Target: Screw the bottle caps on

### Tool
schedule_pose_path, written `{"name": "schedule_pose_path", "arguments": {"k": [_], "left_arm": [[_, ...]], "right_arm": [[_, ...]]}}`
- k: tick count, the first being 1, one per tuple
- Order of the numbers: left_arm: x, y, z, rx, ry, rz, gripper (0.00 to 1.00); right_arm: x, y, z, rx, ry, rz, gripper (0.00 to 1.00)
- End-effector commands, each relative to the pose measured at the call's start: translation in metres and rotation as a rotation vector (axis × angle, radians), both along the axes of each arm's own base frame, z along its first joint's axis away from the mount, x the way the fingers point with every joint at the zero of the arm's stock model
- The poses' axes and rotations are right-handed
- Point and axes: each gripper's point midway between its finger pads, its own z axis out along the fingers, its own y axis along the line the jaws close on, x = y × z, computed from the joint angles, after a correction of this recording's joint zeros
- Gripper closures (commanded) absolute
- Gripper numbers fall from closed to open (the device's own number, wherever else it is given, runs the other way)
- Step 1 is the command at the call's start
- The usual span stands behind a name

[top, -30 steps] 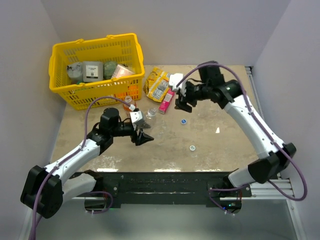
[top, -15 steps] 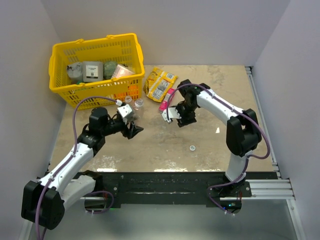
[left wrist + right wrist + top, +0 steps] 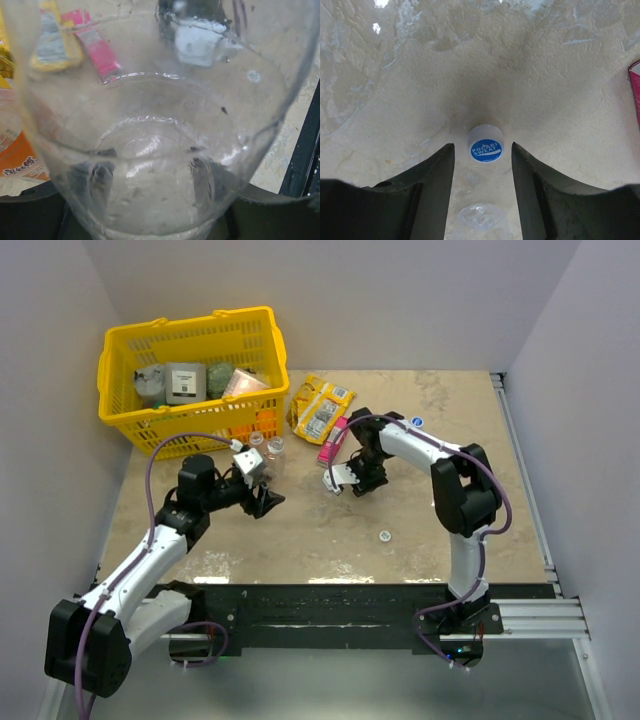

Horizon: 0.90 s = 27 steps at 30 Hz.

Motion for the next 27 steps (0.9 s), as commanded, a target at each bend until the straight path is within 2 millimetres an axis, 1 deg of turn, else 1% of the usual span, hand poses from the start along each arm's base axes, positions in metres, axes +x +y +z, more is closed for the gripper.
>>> {"name": "schedule_pose_path", "arguments": {"k": [1,3,12,22,27], "left_arm": [[0.004,0.000,0.006,-0.022,-0.020,0.003,1.00],[0.004,0.000,0.006,-0.023,-0.017,0.002,1.00],[0.005,0.000,0.002,-0.031,-0.014,0.010,1.00],[0.005,0.001,0.001,-0.034,-0.015,0.011,1.00],[0.005,0.001,-0.001,-0.034,-0.013,0.012,1.00]], "right_arm": [[0.019,0.008,0.009,0.006,-0.054,0.024,0.50],[0.021,0.006,0.007,-0.008,-0.055,0.026,0.52],[0.014,-0.005,0.001,-0.058,-0.042,0.057,0.53],[0.013,-0.008,-0.004,-0.073,-0.034,0.057,0.57],[0.008,-0.010,-0.008,-0.077,-0.024,0.057,0.56]]}}
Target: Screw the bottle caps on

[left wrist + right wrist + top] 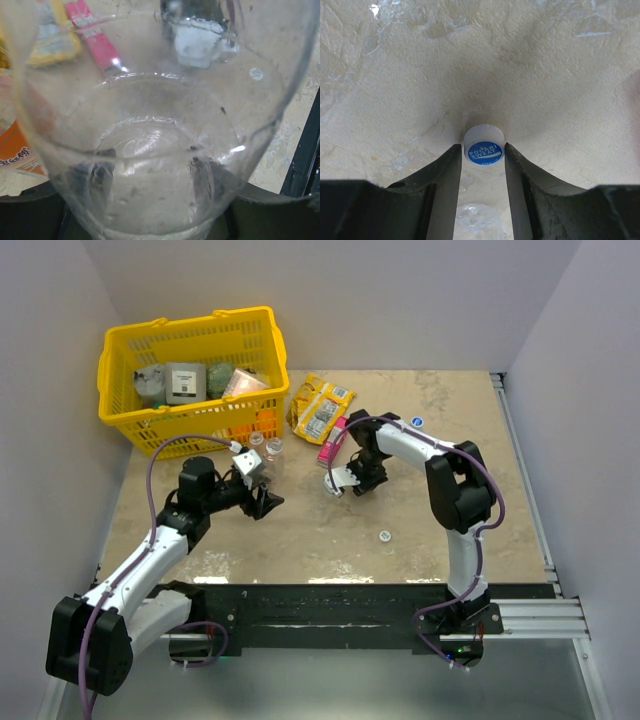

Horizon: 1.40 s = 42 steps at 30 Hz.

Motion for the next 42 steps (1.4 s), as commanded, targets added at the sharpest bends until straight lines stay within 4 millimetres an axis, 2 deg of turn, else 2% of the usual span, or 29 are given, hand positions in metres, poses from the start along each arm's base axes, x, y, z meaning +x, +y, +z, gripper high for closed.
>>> {"name": "schedule_pose_path", "arguments": {"k": [1,9,13,15,16,17,18,19,20,21,22,23,24,26,27,31,33,34,36,37,39,42], "left_arm": [[0.005,-0.002,0.010,-0.029,-0.037,-0.003,1.00],[0.005,-0.002,0.008,-0.027,-0.030,-0.003,1.00],[0.004,-0.004,0.006,-0.023,-0.030,-0.021,1.00],[-0.001,-0.006,0.001,-0.003,-0.057,-0.074,1.00],[-0.002,-0.008,0.000,-0.003,-0.079,-0.090,1.00],[-0.004,-0.007,-0.007,0.013,-0.097,-0.112,1.00],[-0.009,-0.011,-0.009,0.013,-0.116,-0.157,1.00],[-0.011,-0.015,-0.014,0.021,-0.128,-0.193,1.00],[-0.011,-0.018,-0.014,0.040,-0.169,-0.235,1.00],[-0.017,-0.025,-0.021,0.039,-0.157,-0.290,1.00],[-0.018,-0.030,-0.021,0.047,-0.164,-0.326,1.00],[-0.019,-0.034,-0.024,0.069,-0.198,-0.370,1.00],[-0.025,-0.042,-0.030,0.068,-0.192,-0.420,1.00],[-0.028,-0.052,-0.031,0.071,-0.231,-0.475,1.00],[-0.032,-0.063,-0.031,0.068,-0.260,-0.513,1.00],[-0.043,-0.085,-0.033,0.068,-0.364,-0.583,1.00],[-0.043,-0.094,-0.030,0.073,-0.430,-0.584,1.00],[-0.044,-0.095,-0.034,0.081,-0.449,-0.582,1.00],[-0.038,-0.096,-0.029,0.090,-0.519,-0.553,1.00],[-0.038,-0.094,-0.032,0.100,-0.534,-0.541,1.00],[-0.034,-0.091,-0.032,0.113,-0.570,-0.509,1.00],[-0.038,-0.090,-0.042,0.141,-0.558,-0.525,1.00]], "right_arm": [[-0.003,-0.005,0.005,-0.019,-0.012,0.019,0.55],[-0.001,-0.002,0.006,0.002,-0.018,-0.003,0.63],[-0.003,-0.001,0.017,0.014,-0.026,-0.014,0.72],[-0.005,0.000,0.039,0.046,-0.049,-0.016,0.76],[-0.014,0.002,0.047,0.070,-0.025,0.002,0.77],[-0.018,0.004,0.071,0.107,-0.056,0.011,0.78],[-0.024,0.005,0.083,0.128,-0.059,0.026,0.79],[-0.037,0.003,0.096,0.145,-0.043,0.049,0.80],[-0.048,0.010,0.109,0.192,-0.033,0.072,0.81],[-0.058,0.011,0.136,0.236,-0.076,0.106,0.82],[-0.072,0.010,0.146,0.248,-0.064,0.130,0.82],[-0.085,0.018,0.158,0.289,-0.063,0.165,0.82],[-0.097,0.018,0.183,0.333,-0.117,0.195,0.82],[-0.118,0.031,0.209,0.401,-0.155,0.267,0.82],[-0.127,0.034,0.228,0.444,-0.203,0.299,0.81],[-0.159,0.056,0.271,0.562,-0.277,0.427,0.79],[-0.177,0.065,0.277,0.581,-0.242,0.468,0.80],[-0.180,0.068,0.282,0.585,-0.236,0.475,0.79],[-0.197,0.071,0.278,0.563,-0.152,0.470,0.79],[-0.200,0.073,0.282,0.566,-0.138,0.459,0.80],[-0.203,0.081,0.274,0.552,-0.064,0.386,0.81],[-0.206,0.087,0.270,0.543,-0.040,0.389,0.82]]}}
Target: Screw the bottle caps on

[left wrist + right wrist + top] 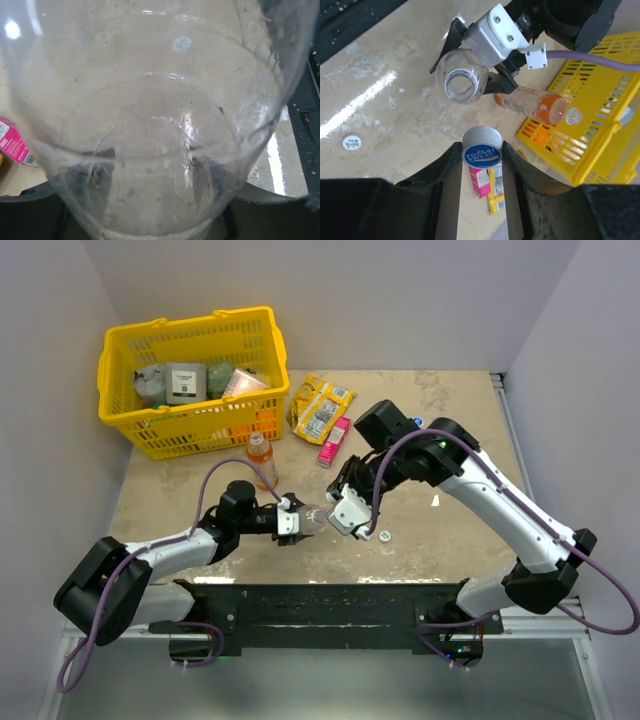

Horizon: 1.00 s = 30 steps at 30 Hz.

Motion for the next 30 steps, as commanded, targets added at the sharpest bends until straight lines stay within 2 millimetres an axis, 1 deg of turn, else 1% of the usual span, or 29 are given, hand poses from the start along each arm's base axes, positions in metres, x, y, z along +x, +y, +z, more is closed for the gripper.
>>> {"name": "schedule_pose_path", "arguments": {"k": [1,3,5,6,7,8,9,14,20,23,30], "left_arm": [[0.012,-0.003,0.014,-0.023,-0.146,0.015,1.00],[0.007,-0.004,0.009,-0.022,-0.109,0.011,1.00],[0.004,-0.005,0.005,-0.027,-0.056,0.016,1.00],[0.002,-0.005,0.001,-0.024,-0.032,0.012,1.00],[0.001,-0.006,0.001,-0.027,-0.013,0.012,1.00],[0.001,-0.007,0.001,-0.029,-0.008,0.010,1.00],[0.001,-0.007,0.001,-0.034,-0.008,0.013,1.00],[0.002,-0.012,0.006,-0.053,0.017,0.018,1.00],[0.002,-0.015,0.012,-0.071,0.012,0.005,1.00],[0.001,-0.016,0.011,-0.070,0.016,0.000,1.00],[-0.007,-0.019,0.009,-0.070,0.038,-0.024,1.00]], "right_arm": [[-0.025,-0.004,-0.008,-0.061,0.143,-0.023,0.82],[-0.033,-0.001,-0.009,-0.066,0.143,0.001,0.82],[-0.041,-0.003,-0.022,-0.112,0.133,0.028,0.82],[-0.043,-0.005,-0.025,-0.123,0.120,0.042,0.82],[-0.044,-0.007,-0.033,-0.147,0.122,0.043,0.83],[-0.044,-0.007,-0.036,-0.161,0.120,0.040,0.83],[-0.042,-0.006,-0.040,-0.176,0.140,0.017,0.84],[-0.037,-0.003,-0.042,-0.194,0.129,-0.018,0.85],[-0.025,0.003,-0.045,-0.188,0.105,-0.097,0.85],[-0.022,0.004,-0.046,-0.188,0.105,-0.120,0.85],[-0.013,0.018,-0.045,-0.160,0.066,-0.139,0.85]]}}
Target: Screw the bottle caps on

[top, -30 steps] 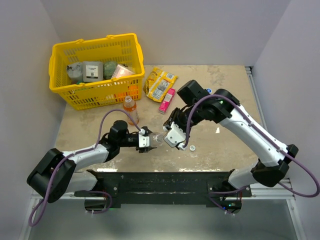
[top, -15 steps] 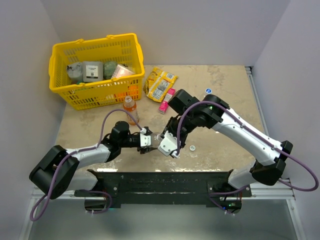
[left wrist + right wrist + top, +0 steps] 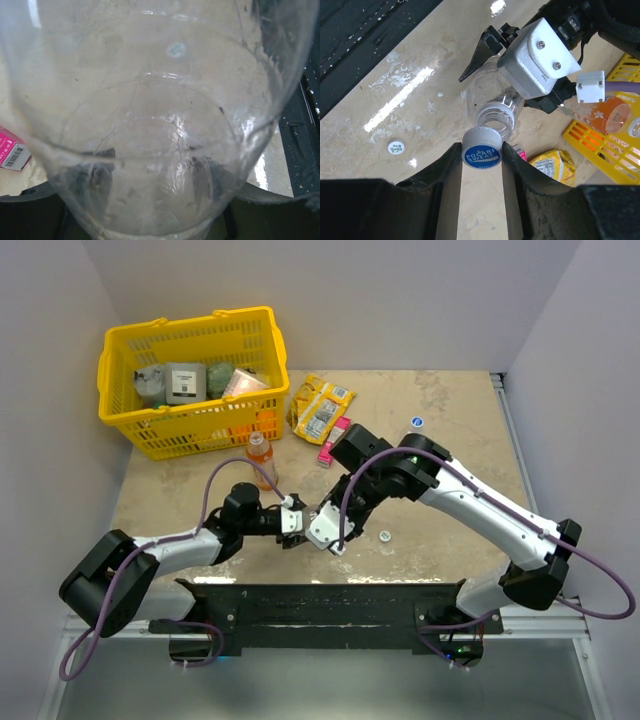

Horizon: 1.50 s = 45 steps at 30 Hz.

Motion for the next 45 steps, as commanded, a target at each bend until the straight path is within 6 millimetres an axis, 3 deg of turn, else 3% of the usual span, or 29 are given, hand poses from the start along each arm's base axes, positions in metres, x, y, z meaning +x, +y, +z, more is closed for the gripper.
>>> {"name": "schedule_pose_path", "arguments": {"k": [1,12,19,41,45], "left_arm": [[-0.002,-0.011,0.017,-0.051,-0.025,-0.037,1.00],[-0.002,-0.015,0.020,-0.066,-0.015,-0.040,1.00],[0.003,-0.014,0.024,-0.088,-0.031,-0.013,1.00],[0.036,-0.007,0.063,-0.263,-0.042,0.234,1.00],[0.038,-0.008,0.068,-0.288,-0.031,0.264,1.00]], "right_arm": [[0.006,0.011,0.002,0.017,-0.028,-0.028,0.85],[0.001,0.008,-0.013,-0.069,-0.058,0.051,0.85],[0.004,0.009,-0.019,-0.112,-0.029,0.006,0.89],[0.015,0.045,-0.033,-0.130,0.461,-0.612,0.90],[0.025,0.047,-0.036,-0.154,0.535,-0.710,0.90]]}}
